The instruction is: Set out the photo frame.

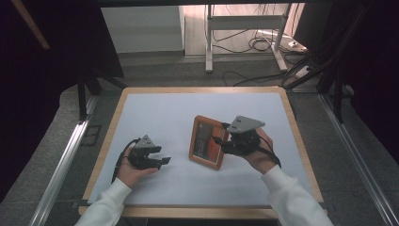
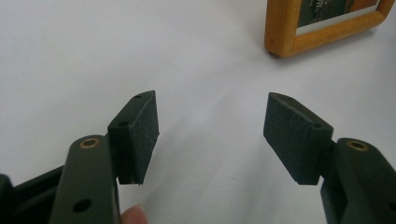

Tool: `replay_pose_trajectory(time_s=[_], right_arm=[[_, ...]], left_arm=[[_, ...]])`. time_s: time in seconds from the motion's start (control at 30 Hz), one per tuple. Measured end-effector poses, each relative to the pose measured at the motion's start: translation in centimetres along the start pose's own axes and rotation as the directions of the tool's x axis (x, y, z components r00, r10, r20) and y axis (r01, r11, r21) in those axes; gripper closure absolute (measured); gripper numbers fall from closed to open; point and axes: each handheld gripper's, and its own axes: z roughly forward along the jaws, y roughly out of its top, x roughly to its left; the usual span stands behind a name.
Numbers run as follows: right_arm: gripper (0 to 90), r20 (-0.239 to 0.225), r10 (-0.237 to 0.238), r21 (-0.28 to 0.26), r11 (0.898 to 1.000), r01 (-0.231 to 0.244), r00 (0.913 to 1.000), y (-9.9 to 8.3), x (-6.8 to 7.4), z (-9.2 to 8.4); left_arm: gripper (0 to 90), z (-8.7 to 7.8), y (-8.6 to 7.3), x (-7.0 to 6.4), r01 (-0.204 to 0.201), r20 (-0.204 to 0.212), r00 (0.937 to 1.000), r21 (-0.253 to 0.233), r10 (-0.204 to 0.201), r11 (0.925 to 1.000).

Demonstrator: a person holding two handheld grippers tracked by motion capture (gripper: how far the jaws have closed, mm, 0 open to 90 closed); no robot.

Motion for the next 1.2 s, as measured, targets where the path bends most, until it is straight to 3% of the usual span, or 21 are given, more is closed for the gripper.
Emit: replay_pose_trajectory(time_s=[0.13,0.23,0.33,0.5,0.73,0.97,1.03,1.1,1.2], right_arm=[[51.3,-0.038,0.027,-0.016,0.999,-0.028,0.9989,-1.6,1.0,-1.3],[64.3,-0.075,0.04,0.009,0.999,-0.039,0.9964,-3.1,1.9,-1.3],[77.9,-0.104,0.061,0.059,0.997,-0.055,0.9927,-5.0,2.9,-0.3],[89.4,-0.151,0.083,0.162,0.985,-0.058,0.9851,-7.9,4.5,2.8],[90.0,-0.183,0.056,0.23,0.973,-0.013,0.9815,-9.4,5.8,5.2],[90.0,-0.147,0.068,0.252,0.967,-0.029,0.9868,-10.0,5.2,6.1],[90.0,-0.158,0.092,0.246,0.968,-0.052,0.9832,-10.2,4.8,6.1],[90.0,-0.147,0.072,0.249,0.968,-0.033,0.9865,-10.2,4.8,6.1],[90.0,-0.146,0.08,0.248,0.968,-0.042,0.986,-10.4,4.6,6.0]], left_arm=[[35.2,0.1,0.0,0.0,-0.002,0.0,1.0,0.003,0.002,1.0],[35.2,0.1,0.0,-0.1,-0.002,0.0,1.0,0.002,0.002,1.0],[35.2,0.2,0.0,-0.1,-0.004,0.001,1.0,0.003,0.004,1.0],[35.1,0.2,0.0,-0.2,-0.004,0.002,1.0,0.002,0.004,1.0],[35.1,0.1,0.0,-0.1,-0.002,0.001,1.0,-0.002,0.002,1.0],[35.1,0.0,0.0,-0.2,-0.006,-0.001,1.0,-0.005,0.006,1.0],[35.1,0.0,0.0,-0.3,-0.007,0.001,1.0,-0.007,0.007,1.0],[35.1,-0.1,0.0,-0.4,-0.009,0.0,1.0,-0.007,0.009,0.9999],[35.1,-0.1,0.0,-0.4,-0.009,0.0,1.0,-0.008,0.009,0.9999]])
